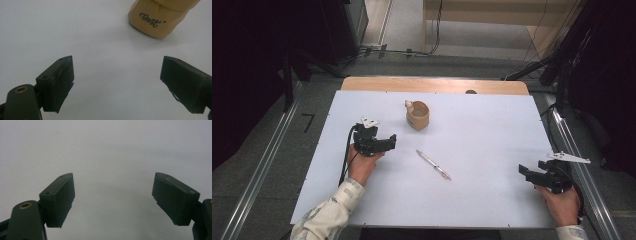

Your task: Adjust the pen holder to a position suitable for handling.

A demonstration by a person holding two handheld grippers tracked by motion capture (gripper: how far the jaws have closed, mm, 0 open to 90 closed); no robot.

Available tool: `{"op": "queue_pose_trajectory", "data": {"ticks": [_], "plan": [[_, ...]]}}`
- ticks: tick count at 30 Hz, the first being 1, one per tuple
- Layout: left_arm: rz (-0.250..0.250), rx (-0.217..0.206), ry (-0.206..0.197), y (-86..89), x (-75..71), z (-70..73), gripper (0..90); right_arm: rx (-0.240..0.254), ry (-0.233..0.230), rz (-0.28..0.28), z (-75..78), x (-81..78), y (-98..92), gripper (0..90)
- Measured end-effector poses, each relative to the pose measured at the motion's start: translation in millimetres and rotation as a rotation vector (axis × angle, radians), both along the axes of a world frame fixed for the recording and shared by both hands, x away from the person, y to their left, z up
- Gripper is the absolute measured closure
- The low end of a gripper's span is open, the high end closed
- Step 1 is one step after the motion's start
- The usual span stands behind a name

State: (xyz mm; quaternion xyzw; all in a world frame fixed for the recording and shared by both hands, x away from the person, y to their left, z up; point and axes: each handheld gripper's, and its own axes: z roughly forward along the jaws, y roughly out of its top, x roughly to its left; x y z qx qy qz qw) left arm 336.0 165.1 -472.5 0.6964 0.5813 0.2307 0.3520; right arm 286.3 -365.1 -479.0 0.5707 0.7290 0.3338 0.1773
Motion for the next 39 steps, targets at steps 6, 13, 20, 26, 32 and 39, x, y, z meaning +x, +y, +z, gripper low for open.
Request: {"op": "queue_pose_trajectory", "data": {"ticks": [6, 13, 20, 26, 32, 39], "plan": [[-0.003, -0.003, 0.003, -7.6, 12.3, 1.6, 12.4, -0.004, 0.003, 0.001, -0.4, 0.1, 0.5, 17.1], [-0.018, -0.004, 0.010, -13.3, 21.0, 1.5, 12.5, -0.009, 0.006, -0.009, -0.9, 0.5, -0.9, 17.2], [-0.023, -0.005, 0.009, -21.1, 34.0, 3.7, 12.5, -0.010, 0.011, -0.002, -1.6, 1.0, -0.1, 17.2], [-0.033, -0.005, -0.002, -30.2, 46.9, 11.1, 13.2, -0.011, 0.014, -0.004, -2.2, 1.3, -0.1, 17.3], [-0.045, 0.002, -0.009, -39.4, 56.6, 17.2, 13.2, -0.010, 0.013, -0.003, -2.9, 1.5, -1.5, 17.4], [-0.041, -0.012, -0.019, -46.1, 64.7, 23.4, 13.4, -0.007, 0.016, -0.008, -3.3, 1.9, -3.5, 17.6]]}}
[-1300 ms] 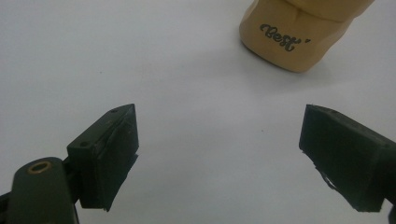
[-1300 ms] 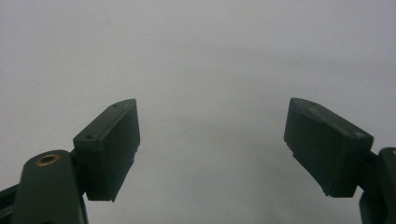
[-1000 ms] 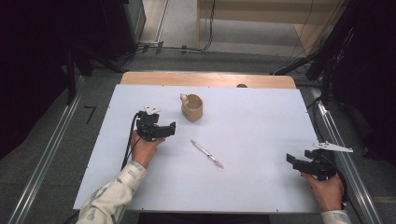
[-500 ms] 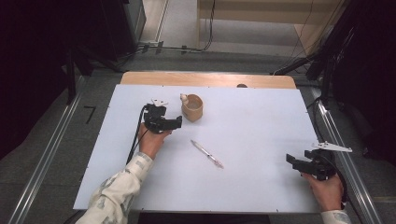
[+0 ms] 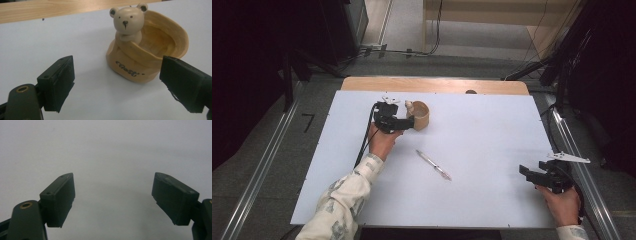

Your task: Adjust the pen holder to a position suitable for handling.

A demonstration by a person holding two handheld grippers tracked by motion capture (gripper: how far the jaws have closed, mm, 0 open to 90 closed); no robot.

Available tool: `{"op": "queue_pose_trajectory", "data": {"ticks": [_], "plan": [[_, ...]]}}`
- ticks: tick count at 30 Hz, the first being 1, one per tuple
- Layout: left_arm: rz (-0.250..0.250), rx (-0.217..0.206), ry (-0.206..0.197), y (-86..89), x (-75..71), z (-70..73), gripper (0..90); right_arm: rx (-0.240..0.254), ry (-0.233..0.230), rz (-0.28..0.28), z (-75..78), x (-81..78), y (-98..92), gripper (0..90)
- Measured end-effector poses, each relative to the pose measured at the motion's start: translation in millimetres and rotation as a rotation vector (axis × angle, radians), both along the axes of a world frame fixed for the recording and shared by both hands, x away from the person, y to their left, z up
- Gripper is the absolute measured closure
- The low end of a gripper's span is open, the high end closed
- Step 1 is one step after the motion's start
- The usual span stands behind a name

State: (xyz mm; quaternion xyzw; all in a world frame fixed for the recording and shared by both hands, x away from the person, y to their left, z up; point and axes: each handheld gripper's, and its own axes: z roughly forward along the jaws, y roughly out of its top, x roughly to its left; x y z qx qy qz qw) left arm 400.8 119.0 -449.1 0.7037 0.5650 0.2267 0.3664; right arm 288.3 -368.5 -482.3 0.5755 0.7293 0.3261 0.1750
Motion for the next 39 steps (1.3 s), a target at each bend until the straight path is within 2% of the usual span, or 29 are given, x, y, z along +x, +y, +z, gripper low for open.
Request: {"op": "queue_pose_trajectory", "data": {"ticks": [8, 14, 19, 26, 30, 31, 32, 39], "plan": [[0.013, 0.001, -0.010, -7.9, 12.9, 6.9, 15.4, -0.001, 0.002, 0.004, -0.5, 0.6, 0.5, 17.7], [0.040, 0.031, 0.003, -12.0, 27.9, 5.2, 17.7, -0.004, 0.003, 0.002, -1.2, 0.8, -0.1, 17.9], [0.042, 0.048, 0.018, -17.3, 37.3, 2.4, 20.1, -0.011, 0.007, 0.002, -2.4, 1.3, -1.0, 17.9], [0.044, 0.080, 0.035, -26.6, 46.0, -3.7, 27.6, -0.009, 0.010, 0.001, -2.7, 1.3, -0.6, 18.5], [0.052, 0.080, 0.033, -28.9, 48.0, -7.8, 36.8, -0.010, 0.006, 0.002, -2.8, 1.2, -1.3, 18.7], [0.048, 0.080, 0.036, -29.2, 48.3, -8.6, 36.8, -0.010, 0.006, 0.002, -2.8, 1.2, -1.3, 18.7], [0.047, 0.085, 0.036, -29.6, 48.4, -9.2, 41.3, -0.010, 0.006, 0.002, -2.9, 1.5, -2.0, 18.7], [0.047, 0.100, 0.043, -31.9, 48.0, -11.0, 51.9, -0.010, 0.009, 0.002, -3.3, 1.7, -1.0, 18.7]]}}
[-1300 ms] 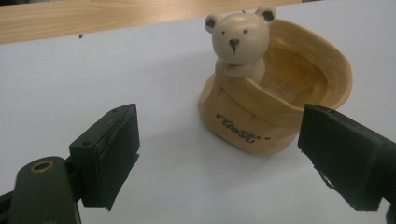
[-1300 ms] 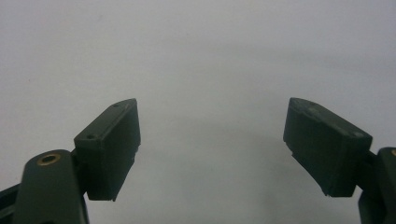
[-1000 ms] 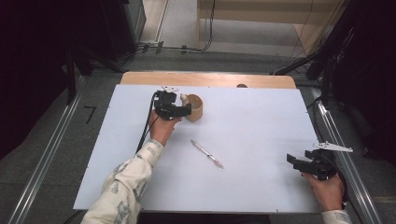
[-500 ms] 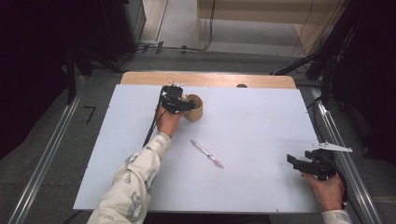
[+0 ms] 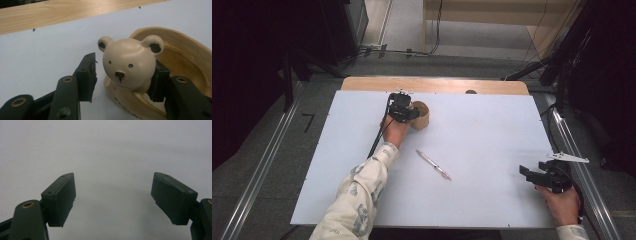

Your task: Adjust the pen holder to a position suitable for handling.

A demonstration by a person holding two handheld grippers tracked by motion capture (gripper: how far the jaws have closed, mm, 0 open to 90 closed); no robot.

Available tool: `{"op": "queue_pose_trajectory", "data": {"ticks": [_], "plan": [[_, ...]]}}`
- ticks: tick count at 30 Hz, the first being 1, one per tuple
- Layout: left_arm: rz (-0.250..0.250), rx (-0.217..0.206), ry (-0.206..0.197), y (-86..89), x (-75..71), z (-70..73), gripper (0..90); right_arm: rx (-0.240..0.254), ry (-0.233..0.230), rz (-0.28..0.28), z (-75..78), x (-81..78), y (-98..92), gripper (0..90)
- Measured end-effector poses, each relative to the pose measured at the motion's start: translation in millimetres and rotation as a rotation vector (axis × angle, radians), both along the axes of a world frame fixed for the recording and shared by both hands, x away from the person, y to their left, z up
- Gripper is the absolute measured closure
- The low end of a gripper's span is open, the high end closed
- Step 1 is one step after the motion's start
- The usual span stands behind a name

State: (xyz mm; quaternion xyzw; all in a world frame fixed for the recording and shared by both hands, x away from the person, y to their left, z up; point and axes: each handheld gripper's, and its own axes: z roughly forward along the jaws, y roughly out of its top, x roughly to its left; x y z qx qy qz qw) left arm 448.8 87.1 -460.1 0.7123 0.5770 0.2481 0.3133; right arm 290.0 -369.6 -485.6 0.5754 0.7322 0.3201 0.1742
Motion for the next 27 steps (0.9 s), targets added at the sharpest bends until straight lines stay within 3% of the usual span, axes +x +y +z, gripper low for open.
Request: {"op": "queue_pose_trajectory", "data": {"ticks": [7, 17, 20, 27], "plan": [[-0.010, 0.008, -0.009, -5.1, -1.4, -1.3, 62.3, -0.001, 0.000, -0.002, -0.3, 0.2, -0.5, 18.7], [-0.016, -0.003, 0.004, -3.8, -2.2, -0.6, 64.1, 0.000, 0.004, -0.003, -0.8, 0.6, -0.6, 18.8], [-0.020, 0.010, 0.017, -1.1, -3.3, 1.0, 64.1, 0.001, 0.006, -0.008, -0.9, 0.5, -0.9, 18.7], [0.000, -0.015, 0.032, 19.5, -10.4, 3.5, 65.0, -0.001, 0.010, -0.008, -2.1, 0.9, -1.9, 18.8]]}}
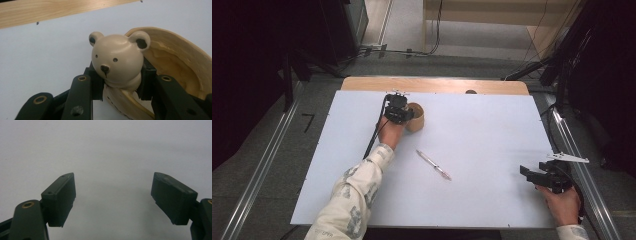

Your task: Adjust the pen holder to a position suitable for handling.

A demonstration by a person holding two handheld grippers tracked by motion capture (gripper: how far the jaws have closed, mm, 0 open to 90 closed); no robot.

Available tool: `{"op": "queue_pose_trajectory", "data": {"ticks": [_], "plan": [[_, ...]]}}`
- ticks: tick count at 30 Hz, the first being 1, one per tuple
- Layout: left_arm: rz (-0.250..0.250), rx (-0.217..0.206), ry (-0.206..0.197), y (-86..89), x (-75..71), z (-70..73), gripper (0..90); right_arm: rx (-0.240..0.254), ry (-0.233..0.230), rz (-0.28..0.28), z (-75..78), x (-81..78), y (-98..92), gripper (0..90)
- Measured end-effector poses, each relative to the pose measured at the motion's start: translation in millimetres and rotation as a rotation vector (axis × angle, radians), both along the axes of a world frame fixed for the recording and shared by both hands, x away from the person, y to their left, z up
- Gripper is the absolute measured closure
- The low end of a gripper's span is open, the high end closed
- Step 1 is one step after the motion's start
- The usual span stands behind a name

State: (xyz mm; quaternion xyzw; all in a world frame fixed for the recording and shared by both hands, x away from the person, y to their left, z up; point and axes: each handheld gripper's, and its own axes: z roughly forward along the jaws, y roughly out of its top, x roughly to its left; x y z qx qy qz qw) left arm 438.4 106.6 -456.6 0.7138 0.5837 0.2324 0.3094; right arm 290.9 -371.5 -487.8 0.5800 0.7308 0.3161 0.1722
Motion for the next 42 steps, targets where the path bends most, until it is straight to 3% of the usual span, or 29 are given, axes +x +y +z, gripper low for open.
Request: {"op": "queue_pose_trajectory", "data": {"ticks": [9, 25, 30, 37, 42], "plan": [[0.045, -0.019, -0.013, 37.5, -15.7, -2.9, 66.3, -0.003, 0.003, -0.001, 0.3, -0.5, 1.4, 18.8], [0.092, -0.005, -0.028, 80.7, -31.1, -5.8, 66.4, -0.007, 0.004, -0.003, -0.2, -0.8, 1.3, 18.8], [0.100, 0.009, -0.032, 88.2, -35.3, -6.0, 66.4, -0.007, 0.001, -0.001, 0.2, -1.2, 1.2, 18.8], [0.113, -0.008, -0.028, 100.5, -37.9, -6.3, 66.2, -0.011, 0.008, -0.007, -0.1, -0.9, 2.4, 18.8], [0.104, -0.013, -0.033, 97.2, -38.0, -7.0, 63.7, -0.013, 0.007, -0.003, -0.2, -0.2, 3.6, 18.8]]}}
